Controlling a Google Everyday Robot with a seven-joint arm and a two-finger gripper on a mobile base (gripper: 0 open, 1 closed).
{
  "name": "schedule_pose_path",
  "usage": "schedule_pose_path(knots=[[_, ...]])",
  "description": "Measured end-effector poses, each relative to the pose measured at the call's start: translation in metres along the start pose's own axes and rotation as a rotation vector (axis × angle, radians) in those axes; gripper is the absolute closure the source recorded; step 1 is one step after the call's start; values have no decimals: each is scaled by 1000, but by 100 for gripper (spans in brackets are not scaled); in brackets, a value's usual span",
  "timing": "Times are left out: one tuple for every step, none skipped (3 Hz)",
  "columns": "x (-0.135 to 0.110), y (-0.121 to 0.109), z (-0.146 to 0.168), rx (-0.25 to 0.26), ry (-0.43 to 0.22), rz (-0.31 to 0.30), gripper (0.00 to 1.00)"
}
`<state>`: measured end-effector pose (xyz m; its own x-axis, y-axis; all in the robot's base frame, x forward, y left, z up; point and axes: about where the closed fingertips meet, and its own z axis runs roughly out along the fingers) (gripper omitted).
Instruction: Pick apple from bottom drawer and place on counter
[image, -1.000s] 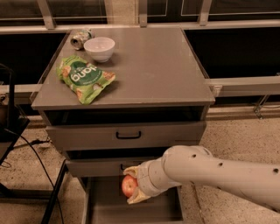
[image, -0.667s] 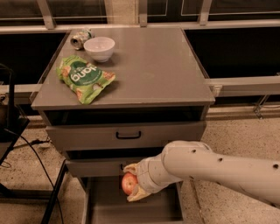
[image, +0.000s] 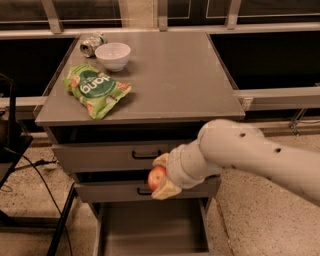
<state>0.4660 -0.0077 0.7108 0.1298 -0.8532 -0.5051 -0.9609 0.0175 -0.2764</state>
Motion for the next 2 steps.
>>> schedule_pose_path(knots=[[-12,-25,-32,84,-64,109,100],[-13,-26,-34,90,-72,110,100]])
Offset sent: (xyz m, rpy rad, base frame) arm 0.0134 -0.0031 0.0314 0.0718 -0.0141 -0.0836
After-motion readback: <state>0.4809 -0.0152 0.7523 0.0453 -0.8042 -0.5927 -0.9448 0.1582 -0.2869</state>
